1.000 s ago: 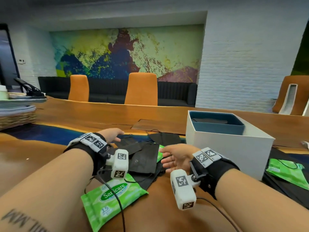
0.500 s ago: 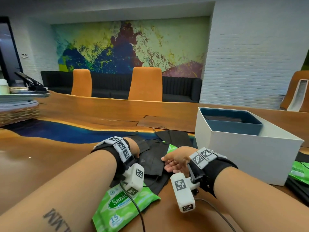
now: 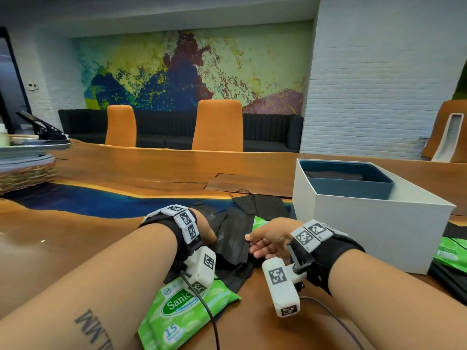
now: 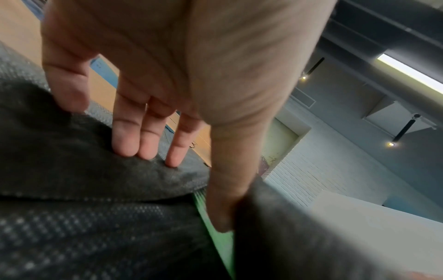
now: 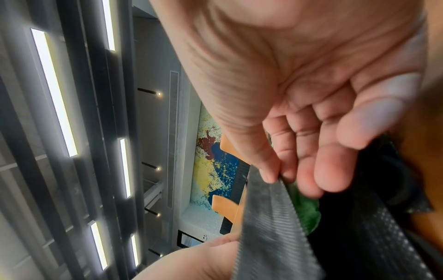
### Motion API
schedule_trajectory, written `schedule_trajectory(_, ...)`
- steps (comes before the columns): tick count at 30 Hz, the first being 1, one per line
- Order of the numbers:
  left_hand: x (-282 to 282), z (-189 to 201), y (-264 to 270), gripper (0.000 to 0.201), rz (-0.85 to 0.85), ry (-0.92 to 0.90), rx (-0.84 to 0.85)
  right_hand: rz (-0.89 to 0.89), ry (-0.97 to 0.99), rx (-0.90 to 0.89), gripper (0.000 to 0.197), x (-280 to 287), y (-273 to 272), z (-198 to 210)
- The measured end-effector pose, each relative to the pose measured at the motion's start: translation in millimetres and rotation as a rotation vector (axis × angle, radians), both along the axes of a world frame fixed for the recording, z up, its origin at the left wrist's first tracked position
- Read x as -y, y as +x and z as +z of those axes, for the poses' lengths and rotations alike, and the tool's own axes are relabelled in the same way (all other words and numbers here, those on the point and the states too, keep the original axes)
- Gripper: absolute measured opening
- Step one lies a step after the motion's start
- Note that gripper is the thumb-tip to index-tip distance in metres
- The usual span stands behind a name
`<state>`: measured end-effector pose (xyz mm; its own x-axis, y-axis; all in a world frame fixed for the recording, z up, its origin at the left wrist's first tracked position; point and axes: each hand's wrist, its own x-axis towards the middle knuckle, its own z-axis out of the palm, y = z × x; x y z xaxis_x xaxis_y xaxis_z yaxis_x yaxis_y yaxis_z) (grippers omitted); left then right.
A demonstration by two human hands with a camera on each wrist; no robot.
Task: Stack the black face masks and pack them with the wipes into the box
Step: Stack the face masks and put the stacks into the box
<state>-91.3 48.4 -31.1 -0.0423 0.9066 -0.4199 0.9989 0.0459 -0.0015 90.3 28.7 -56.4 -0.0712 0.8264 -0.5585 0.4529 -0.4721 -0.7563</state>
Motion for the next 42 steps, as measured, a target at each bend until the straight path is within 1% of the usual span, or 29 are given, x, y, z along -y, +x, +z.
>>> schedule_trajectory(2, -3.6, 0.6, 3.2, 0.046, -0.045, 0.012, -0.053, 0.0, 0.007, -0.014, 0.021, 3.1, 1.4, 1.4)
schedule_trajectory(6, -4.1, -0.5, 5.0, 0.047, -0.047, 0.023, -0.16, 0.001, 0.034, -0.031, 0.022, 10.7, 3.5, 3.1)
schedule_trajectory(7, -5.9, -0.1, 2.6, 0.044, -0.015, 0.056, -0.131, 0.0, 0.047, -0.036, 0.022, 12.1, 4.9, 3.1)
schedule_trajectory(8, -6.2, 2.5, -0.3, 0.036, -0.013, 0.082, -0.117, -0.006, 0.066, -0.056, 0.02, 13.7, 6.8, 3.5)
schedule_trajectory(10, -8.1, 8.1, -5.9, 0.026, 0.002, 0.165, -0.032, -0.054, 0.12, -0.173, 0.014, 14.9, 12.6, 3.9)
schedule_trajectory(12, -5.6, 18.8, -12.6, 0.028, 0.01, 0.251, 0.114, -0.127, 0.182, -0.354, 0.006, 15.9, 19.1, 7.7)
schedule_trajectory(13, -6.4, 21.8, -17.2, 0.031, 0.033, 0.293, 0.22, -0.15, 0.226, -0.434, 0.003, 16.2, 22.5, 10.0)
schedule_trajectory(15, -6.2, 32.4, -23.3, 0.033, 0.087, 0.356, 0.481, -0.179, 0.327, -0.568, 0.01, 18.3, 28.1, 14.9)
schedule_trajectory(16, -5.3, 37.9, -24.3, 0.034, 0.104, 0.389, 0.62, -0.188, 0.37, -0.62, 0.01, 19.3, 31.1, 17.4)
schedule_trajectory(17, -4.9, 42.8, -23.8, 0.034, 0.11, 0.411, 0.744, -0.19, 0.409, -0.662, 0.007, 20.8, 34.1, 20.1)
schedule_trajectory(18, -3.2, 47.7, -22.2, 0.032, 0.102, 0.415, 0.855, -0.192, 0.447, -0.699, 0.01, 22.5, 37.2, 22.5)
schedule_trajectory(20, 4.3, 56.8, -13.7, 0.025, 0.082, 0.383, 1.107, -0.202, 0.506, -0.766, 0.022, 24.9, 44.4, 25.8)
schedule_trajectory(22, 20.1, 65.2, 2.1, 0.03, 0.056, 0.317, 1.34, -0.213, 0.555, -0.84, 0.034, 28.7, 50.3, 29.9)
schedule_trajectory(24, 29.9, 70.2, 18.0, 0.034, -0.027, 0.272, 1.487, -0.215, 0.597, -0.902, 0.045, 33.5, 52.6, 31.8)
schedule_trajectory(27, 43.7, 73.2, 35.4, 0.035, -0.096, 0.225, 1.665, -0.225, 0.676, -0.973, 0.042, 40.7, 53.4, 32.5)
schedule_trajectory(28, 46.0, 71.8, 39.6, 0.035, -0.098, 0.211, 1.732, -0.225, 0.678, -0.968, 0.035, 44.3, 52.2, 34.2)
schedule_trajectory(30, 49.0, 62.9, 47.4, 0.033, -0.075, 0.187, 1.847, -0.219, 0.679, -0.935, 0.003, 45.7, 51.7, 34.2)
schedule_trajectory(31, 48.8, 57.0, 50.3, 0.031, -0.057, 0.178, 1.89, -0.234, 0.703, -0.886, 0.014, 45.8, 52.7, 33.2)
schedule_trajectory(32, 48.2, 50.5, 53.3, 0.029, -0.033, 0.167, 1.933, -0.254, 0.704, -0.861, 0.018, 46.5, 52.9, 32.6)
schedule_trajectory(34, 44.1, 36.7, 57.2, 0.027, 0.029, 0.147, 2.018, -0.263, 0.695, -0.855, 0.007, 46.5, 53.5, 33.0)
schedule_trajectory(36, 38.7, 23.5, 57.9, 0.028, 0.11, 0.105, 2.108, -0.287, 0.7, -0.838, 0.025, 46.8, 56.8, 30.4)
schedule_trajectory(38, 34.9, 12.3, 58.7, 0.028, 0.161, 0.081, 2.137, -0.328, 0.703, -0.82, 0.032, 46.1, 59.9, 26.1)
schedule_trajectory(39, 34.0, 8.0, 59.9, 0.027, 0.171, 0.07, 2.132, -0.318, 0.687, -0.809, 0.03, 48.2, 60.2, 24.6)
schedule_trajectory(40, 34.9, 5.3, 61.8, 0.026, 0.177, 0.055, 2.123, -0.313, 0.682, -0.807, 0.024, 46.6, 60.9, 21.4)
schedule_trajectory(42, 37.0, 0.9, 65.2, 0.025, 0.174, 0.038, 2.097, -0.306, 0.672, -0.784, 0.008, 47.2, 59.7, 18.4)
